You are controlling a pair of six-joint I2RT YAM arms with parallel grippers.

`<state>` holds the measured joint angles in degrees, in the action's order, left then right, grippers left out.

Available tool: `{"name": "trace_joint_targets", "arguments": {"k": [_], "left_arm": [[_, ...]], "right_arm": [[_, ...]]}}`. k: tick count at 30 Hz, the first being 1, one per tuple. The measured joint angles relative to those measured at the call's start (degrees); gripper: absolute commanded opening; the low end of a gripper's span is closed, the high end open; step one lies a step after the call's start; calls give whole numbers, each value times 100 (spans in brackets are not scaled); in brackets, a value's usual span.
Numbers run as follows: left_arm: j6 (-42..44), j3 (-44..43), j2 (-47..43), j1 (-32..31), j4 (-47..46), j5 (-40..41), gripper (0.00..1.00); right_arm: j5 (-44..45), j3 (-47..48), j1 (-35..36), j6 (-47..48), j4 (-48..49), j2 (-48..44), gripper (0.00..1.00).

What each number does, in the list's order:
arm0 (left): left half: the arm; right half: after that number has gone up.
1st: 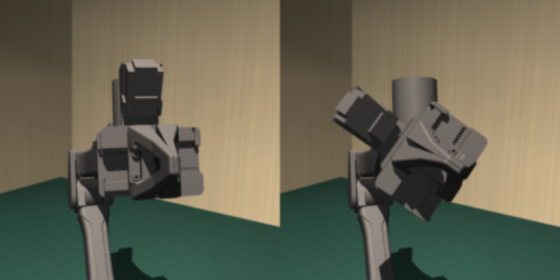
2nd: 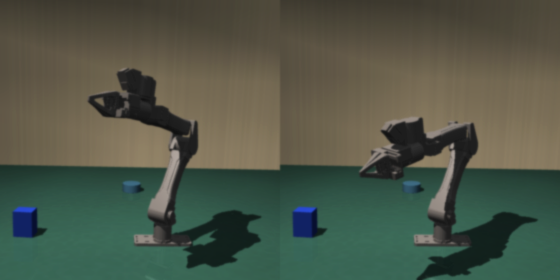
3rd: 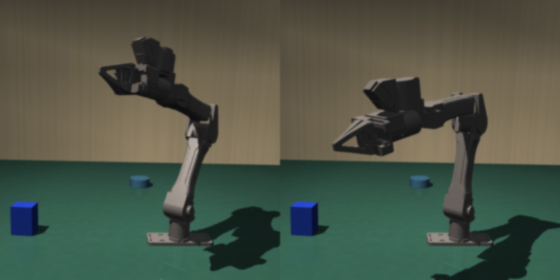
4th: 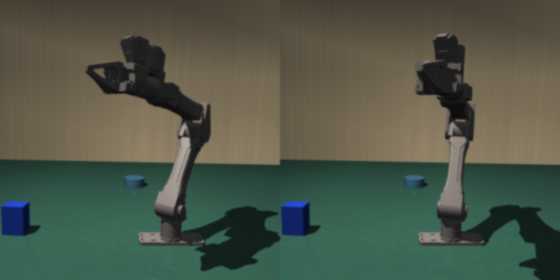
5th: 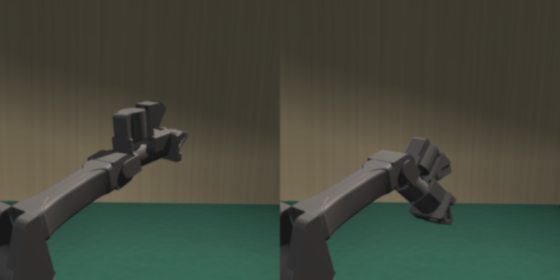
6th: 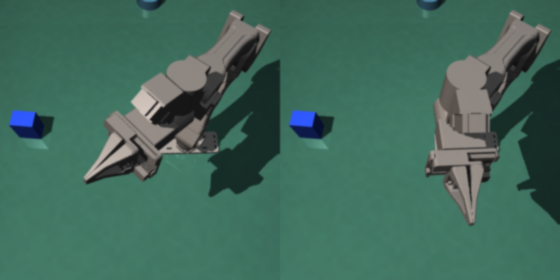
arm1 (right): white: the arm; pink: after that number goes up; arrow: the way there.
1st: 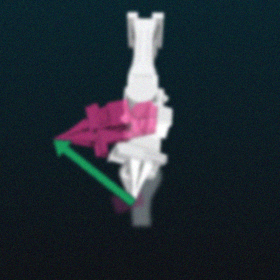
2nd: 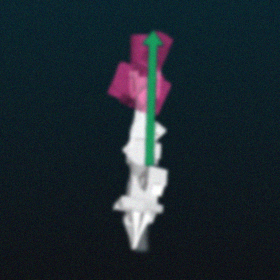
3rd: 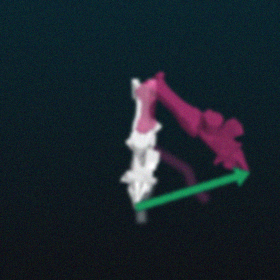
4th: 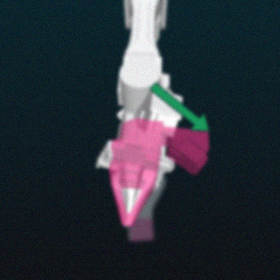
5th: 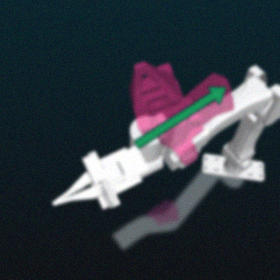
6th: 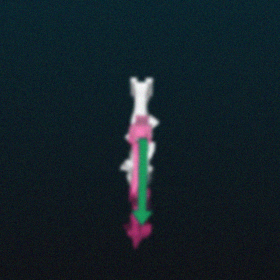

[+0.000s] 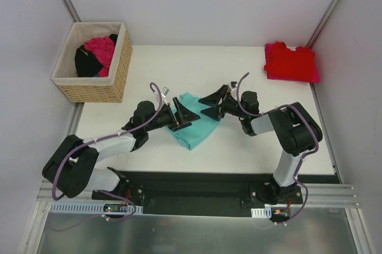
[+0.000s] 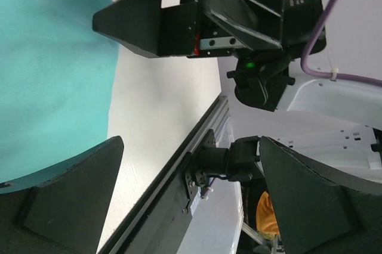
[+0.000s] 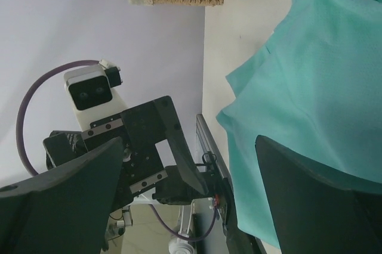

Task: Fold and stack the t-shirts

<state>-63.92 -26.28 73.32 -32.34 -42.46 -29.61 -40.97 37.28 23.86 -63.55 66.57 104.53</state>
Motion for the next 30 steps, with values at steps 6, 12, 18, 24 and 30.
{"name": "trace_joint_targets", "arguments": {"k": [6, 12, 18, 24, 30], "left_arm": [[-127, 0, 699, -74, -516, -42, 96], [-236, 94, 1394, -74, -1272, -39, 95], [-402, 271, 2356, -74, -2035, -42, 93], [-605, 450, 2959, -68, -2922, -46, 92], [-704, 509, 2957, -63, -3095, -55, 92]], "right_arm": [[-17, -122, 0, 52, 46, 107, 96], [-22, -127, 0, 76, 129, 741, 96], [-44, -125, 0, 61, 483, 1110, 96], [-48, -125, 0, 57, 662, 1180, 96], [-22, -120, 2, 232, 109, 809, 97]]}}
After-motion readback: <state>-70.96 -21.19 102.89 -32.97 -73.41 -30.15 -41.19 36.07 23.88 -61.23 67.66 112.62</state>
